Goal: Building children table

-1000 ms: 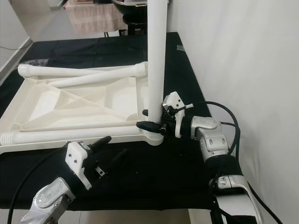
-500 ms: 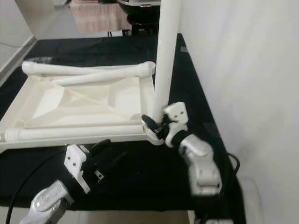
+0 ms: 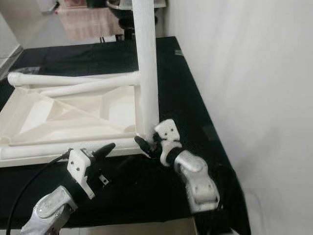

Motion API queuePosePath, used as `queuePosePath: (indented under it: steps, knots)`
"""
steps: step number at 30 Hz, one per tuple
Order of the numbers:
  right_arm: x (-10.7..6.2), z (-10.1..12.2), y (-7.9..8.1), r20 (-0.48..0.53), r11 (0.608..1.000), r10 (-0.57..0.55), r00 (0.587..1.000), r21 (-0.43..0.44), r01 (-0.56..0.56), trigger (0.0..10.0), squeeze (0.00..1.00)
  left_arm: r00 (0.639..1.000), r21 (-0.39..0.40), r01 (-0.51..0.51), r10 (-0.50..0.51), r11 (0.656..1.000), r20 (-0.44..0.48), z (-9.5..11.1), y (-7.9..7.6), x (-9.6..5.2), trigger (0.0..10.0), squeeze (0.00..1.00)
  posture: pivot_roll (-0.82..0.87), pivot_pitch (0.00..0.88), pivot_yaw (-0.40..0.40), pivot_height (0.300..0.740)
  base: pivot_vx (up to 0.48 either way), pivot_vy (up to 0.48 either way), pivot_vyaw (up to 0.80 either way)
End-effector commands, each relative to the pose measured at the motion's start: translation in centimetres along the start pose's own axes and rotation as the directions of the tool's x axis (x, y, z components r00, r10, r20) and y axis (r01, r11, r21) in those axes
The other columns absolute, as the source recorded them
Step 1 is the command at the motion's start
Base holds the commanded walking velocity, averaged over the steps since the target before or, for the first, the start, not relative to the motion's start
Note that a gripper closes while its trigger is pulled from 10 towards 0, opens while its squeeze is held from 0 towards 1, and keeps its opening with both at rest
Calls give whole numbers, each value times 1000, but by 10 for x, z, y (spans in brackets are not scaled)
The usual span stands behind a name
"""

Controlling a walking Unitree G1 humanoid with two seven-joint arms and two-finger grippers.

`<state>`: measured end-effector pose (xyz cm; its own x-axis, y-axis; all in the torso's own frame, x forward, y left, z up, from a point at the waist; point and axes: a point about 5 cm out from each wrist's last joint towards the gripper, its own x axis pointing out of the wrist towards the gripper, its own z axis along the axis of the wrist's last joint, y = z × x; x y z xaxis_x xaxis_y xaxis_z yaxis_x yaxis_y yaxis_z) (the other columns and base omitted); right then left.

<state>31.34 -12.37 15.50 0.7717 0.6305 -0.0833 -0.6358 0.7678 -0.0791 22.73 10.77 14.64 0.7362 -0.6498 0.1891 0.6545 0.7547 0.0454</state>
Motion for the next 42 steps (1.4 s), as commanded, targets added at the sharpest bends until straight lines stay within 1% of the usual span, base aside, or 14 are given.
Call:
queuePosePath:
  steps: [1, 6, 7, 10, 18, 19, 26, 31, 34, 35, 36, 37, 38, 42]
  knots:
    - [3, 4, 2, 23, 999, 38, 999, 16, -38, 10000, 1000, 1000, 2, -6, 6, 1000, -31, -5, 1, -3, 10000, 0, -55, 168, 37, 740, 0, 0, 0]
    - [1, 31, -15, 69, 968, 251, 965, -47, -248, 10000, 878, 1000, -5, 4, -4, 1000, -31, -5, 2, 1, 10000, 0, -56, 162, 35, 740, 0, 0, 0]
    - [1, 35, -23, 59, 955, 295, 954, -66, -291, 10000, 0, 1000, -6, 4, -5, 1000, -31, -5, 2, 1, 10000, 0, -53, 161, 31, 740, 0, 0, 0]
    - [3, 38, -38, 16, 916, 392, 920, -92, -390, 10000, 0, 999, -6, 1, -1, 1000, -33, -8, 0, 1, 10000, 0, -42, 158, 28, 740, 0, 0, 0]
    - [10, 48, -42, 42, 870, 492, 869, -45, -491, 10000, 0, 999, -5, -1, 1, 1000, -32, -6, 1, 0, 10000, 0, -38, 160, 29, 740, 0, 0, 0]
    - [9, 47, -42, 51, 870, 493, 869, -38, -492, 0, 0, 999, -5, 0, 0, 1000, -33, -6, 1, -1, 10000, 0, -38, 162, 30, 740, 0, 0, 0]
    - [2, 41, -46, 52, 876, 483, 874, -45, -481, 0, 0, 999, -6, 2, -2, 1000, -34, -6, 0, -2, 10000, 0, -46, 174, 34, 740, 0, 0, 0]
    - [-13, 33, -49, 59, 925, 379, 923, -49, -377, 0, 0, 1000, -8, 3, -3, 1000, -31, -4, 1, -2, 10000, 0, -52, 179, 36, 740, 0, 0, 0]
    - [-14, 8, -27, 40, 999, 1, 999, 51, -3, 0, 0, 999, -5, 3, -3, 1000, -34, -5, 4, -4, 10000, 0, -68, 185, 43, 740, 0, 0, 0]
    - [-14, 8, -27, 40, 999, 1, 999, 51, -3, 0, 0, 999, -5, 3, -3, 1000, -34, -5, 4, -4, 10000, 0, -68, 185, 43, 740, 0, 0, 0]
    - [-7, -27, 15, -94, 983, -177, 980, 38, 181, 0, 0, 999, -2, 0, 0, 1000, -33, -5, 4, -5, 10000, 0, -76, 185, 49, 740, 0, 0, 0]
    - [-7, -27, 15, -94, 983, -177, 980, 38, 181, 0, 0, 999, -2, 0, 0, 1000, -33, -5, 4, -5, 10000, 0, -76, 185, 49, 740, 0, 0, 0]
    - [-5, -24, 24, -84, 978, -192, 978, -102, 183, 0, 0, 999, -1, 0, 0, 1000, -33, -5, 4, -5, 10000, 0, -76, 185, 49, 740, 0, 0, 0]
    - [-1, -25, 13, -82, 984, -175, 981, -32, 173, 0, 0, 999, 2, 1, -1, 1000, -39, -7, 4, -5, 10000, 0, -63, 171, 42, 740, 0, 0, 0]
